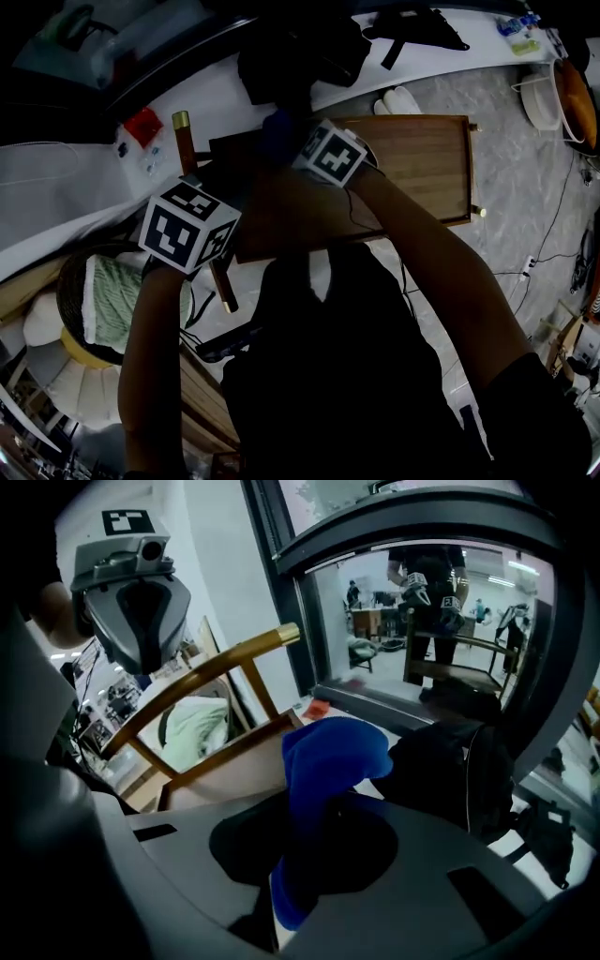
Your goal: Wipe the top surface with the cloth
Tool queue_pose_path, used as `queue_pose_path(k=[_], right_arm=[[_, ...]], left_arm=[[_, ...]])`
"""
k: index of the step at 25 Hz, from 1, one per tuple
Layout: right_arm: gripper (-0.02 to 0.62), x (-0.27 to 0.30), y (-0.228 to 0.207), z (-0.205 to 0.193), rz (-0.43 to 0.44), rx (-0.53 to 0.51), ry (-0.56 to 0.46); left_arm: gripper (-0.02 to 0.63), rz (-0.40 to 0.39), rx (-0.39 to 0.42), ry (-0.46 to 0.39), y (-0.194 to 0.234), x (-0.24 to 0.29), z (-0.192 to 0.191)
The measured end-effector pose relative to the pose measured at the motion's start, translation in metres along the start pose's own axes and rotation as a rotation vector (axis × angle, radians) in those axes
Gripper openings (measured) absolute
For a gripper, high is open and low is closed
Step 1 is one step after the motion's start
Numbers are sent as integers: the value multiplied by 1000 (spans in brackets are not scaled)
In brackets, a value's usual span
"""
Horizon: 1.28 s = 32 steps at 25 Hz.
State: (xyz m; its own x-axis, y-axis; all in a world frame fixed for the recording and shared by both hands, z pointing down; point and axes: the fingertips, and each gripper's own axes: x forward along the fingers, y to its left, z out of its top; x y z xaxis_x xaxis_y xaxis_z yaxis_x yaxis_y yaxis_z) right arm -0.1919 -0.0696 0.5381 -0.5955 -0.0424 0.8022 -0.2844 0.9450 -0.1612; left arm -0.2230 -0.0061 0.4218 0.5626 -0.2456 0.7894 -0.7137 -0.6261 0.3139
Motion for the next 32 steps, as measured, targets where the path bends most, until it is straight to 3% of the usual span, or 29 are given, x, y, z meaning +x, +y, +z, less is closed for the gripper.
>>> queue_pose_path(k=[5, 12, 20, 32], right_arm=[[63, 15, -17, -9, -32, -91, 58], [63, 18, -13, -12, 3, -65, 52], [63, 11, 45, -57, 89, -48, 91], [63, -4, 140, -116, 226, -38, 121]], left_arm=[[9, -3, 2, 3, 6, 11, 13], [9, -21, 2, 36, 1, 18, 1], [9, -46, 14, 73, -18, 14, -25], [9, -186, 117, 213, -82, 25, -85]])
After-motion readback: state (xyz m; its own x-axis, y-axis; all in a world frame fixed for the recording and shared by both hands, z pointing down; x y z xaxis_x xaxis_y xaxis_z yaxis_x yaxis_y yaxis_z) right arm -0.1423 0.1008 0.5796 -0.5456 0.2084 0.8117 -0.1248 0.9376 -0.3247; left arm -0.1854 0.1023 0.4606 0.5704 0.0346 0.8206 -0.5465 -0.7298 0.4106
